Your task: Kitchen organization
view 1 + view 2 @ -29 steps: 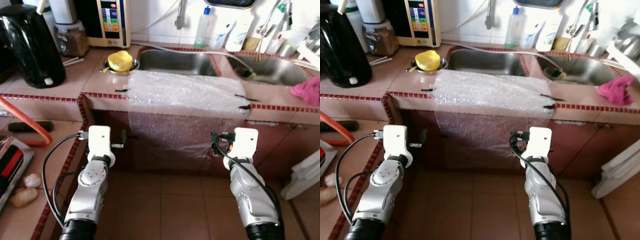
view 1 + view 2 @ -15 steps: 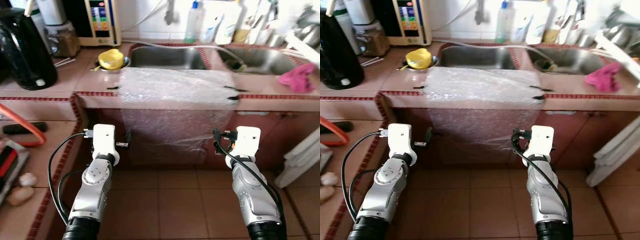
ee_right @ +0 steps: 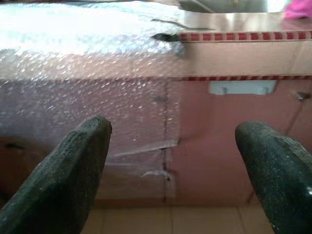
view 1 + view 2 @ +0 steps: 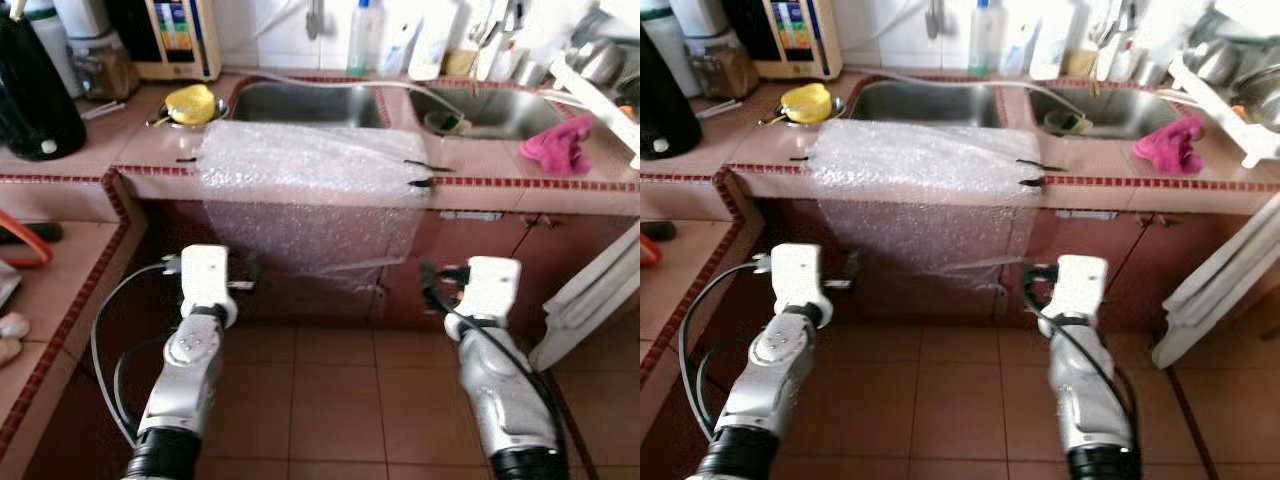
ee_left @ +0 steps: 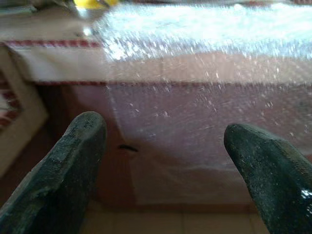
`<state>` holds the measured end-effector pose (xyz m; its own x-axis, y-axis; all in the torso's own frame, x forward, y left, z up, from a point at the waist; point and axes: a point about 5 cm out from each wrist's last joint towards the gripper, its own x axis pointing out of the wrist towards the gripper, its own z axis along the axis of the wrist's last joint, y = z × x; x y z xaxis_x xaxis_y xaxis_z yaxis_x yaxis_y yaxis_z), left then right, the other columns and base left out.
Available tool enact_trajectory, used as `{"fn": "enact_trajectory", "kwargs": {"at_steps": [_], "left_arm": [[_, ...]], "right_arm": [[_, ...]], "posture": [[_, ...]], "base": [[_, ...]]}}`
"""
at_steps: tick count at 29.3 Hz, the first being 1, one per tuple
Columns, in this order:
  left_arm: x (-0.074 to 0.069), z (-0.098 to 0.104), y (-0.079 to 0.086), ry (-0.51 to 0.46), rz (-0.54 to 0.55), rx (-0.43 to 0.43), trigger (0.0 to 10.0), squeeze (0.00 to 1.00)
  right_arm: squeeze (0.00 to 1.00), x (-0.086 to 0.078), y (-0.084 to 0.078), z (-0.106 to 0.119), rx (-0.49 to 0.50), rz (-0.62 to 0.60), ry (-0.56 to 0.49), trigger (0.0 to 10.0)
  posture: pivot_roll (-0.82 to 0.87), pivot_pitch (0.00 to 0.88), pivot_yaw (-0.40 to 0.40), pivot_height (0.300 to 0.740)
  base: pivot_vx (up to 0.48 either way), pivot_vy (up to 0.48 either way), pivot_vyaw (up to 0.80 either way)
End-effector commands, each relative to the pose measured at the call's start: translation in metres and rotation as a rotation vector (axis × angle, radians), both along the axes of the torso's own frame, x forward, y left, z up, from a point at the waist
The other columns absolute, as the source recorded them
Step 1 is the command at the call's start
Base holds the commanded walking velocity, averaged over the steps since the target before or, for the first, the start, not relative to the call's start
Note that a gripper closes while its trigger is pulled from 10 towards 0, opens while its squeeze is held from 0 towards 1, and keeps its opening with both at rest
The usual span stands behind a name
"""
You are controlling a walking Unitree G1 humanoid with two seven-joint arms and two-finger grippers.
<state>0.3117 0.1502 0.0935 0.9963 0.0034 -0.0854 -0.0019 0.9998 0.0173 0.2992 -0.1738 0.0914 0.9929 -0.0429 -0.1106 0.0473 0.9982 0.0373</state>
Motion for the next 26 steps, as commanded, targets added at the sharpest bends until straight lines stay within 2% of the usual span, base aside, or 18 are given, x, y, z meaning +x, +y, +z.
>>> {"fn": "enact_trajectory", "kwargs": {"at_steps": [1, 12, 15, 20, 23, 26], "left_arm": [[0.000, 0.001, 0.001, -0.008, 0.013, 0.020, 10.0, 0.00], [0.001, 0.002, 0.006, -0.014, 0.037, 0.024, 10.0, 0.00], [0.001, 0.005, 0.007, -0.035, 0.037, 0.024, 10.0, 0.00], [-0.001, 0.020, 0.004, -0.116, -0.014, 0.031, 10.0, 0.00], [-0.002, 0.027, 0.002, -0.146, -0.039, 0.021, 10.0, 0.00], [-0.003, 0.036, -0.005, -0.180, -0.110, 0.008, 10.0, 0.00]], "right_arm": [[0.00, 0.000, 0.000, 0.004, 0.005, 0.006, -0.017, 10.0], [0.00, 0.001, 0.006, 0.005, 0.013, 0.038, -0.024, 10.0], [0.00, 0.002, 0.007, 0.013, 0.014, 0.045, -0.066, 10.0], [0.00, 0.001, 0.009, 0.034, -0.044, 0.073, -0.171, 10.0], [0.00, 0.001, 0.008, 0.039, -0.070, 0.083, -0.193, 10.0], [0.00, 0.000, 0.008, 0.049, -0.112, 0.090, -0.226, 10.0]], "posture": [[0.02, 0.000, -0.014, 0.740], [0.02, 0.000, -0.015, 0.740], [0.02, 0.000, -0.017, 0.740], [0.02, 0.000, -0.018, 0.740], [0.01, 0.000, -0.019, 0.740], [0.01, 0.000, -0.022, 0.740]], "base": [[0.000, 0.000, 0.00], [0.000, 0.000, 0.00], [0.000, 0.000, 0.00], [0.000, 0.000, 0.00], [0.000, 0.000, 0.00], [0.000, 0.000, 0.00]]}}
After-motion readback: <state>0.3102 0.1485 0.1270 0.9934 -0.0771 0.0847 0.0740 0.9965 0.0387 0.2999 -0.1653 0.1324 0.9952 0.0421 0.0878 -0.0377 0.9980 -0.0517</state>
